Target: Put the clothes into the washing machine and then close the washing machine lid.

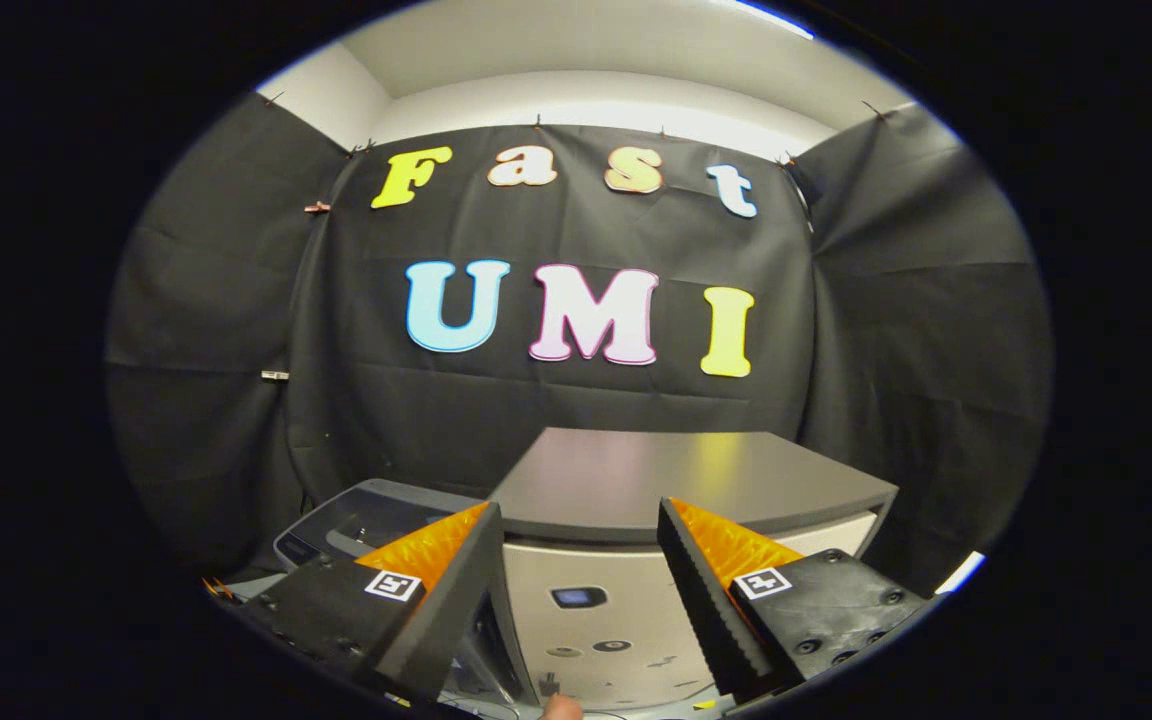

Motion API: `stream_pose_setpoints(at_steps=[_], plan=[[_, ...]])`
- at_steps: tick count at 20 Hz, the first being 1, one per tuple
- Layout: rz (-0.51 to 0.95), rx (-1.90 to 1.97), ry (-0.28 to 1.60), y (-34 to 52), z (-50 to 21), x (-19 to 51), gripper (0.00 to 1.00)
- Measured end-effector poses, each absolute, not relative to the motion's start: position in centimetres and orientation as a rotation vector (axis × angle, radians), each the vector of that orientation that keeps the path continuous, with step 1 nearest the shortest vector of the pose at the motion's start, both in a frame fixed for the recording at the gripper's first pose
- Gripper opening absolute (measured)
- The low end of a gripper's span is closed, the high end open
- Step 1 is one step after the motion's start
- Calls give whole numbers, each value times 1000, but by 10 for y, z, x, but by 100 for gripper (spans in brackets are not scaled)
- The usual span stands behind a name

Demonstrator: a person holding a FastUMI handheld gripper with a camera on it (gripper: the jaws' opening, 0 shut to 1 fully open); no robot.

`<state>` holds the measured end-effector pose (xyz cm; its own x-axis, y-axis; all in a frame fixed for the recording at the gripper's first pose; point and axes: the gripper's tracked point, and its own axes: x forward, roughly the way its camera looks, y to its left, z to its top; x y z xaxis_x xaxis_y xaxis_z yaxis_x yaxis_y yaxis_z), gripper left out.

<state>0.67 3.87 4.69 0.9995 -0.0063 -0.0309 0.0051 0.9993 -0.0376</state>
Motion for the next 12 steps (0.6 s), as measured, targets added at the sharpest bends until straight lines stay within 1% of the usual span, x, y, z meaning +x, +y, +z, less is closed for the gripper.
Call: stream_pose_setpoints(at_steps=[5,12], plan=[[-56,-33,32,-3,31,-11,98],[-70,-24,11,-9,37,-17,98]])
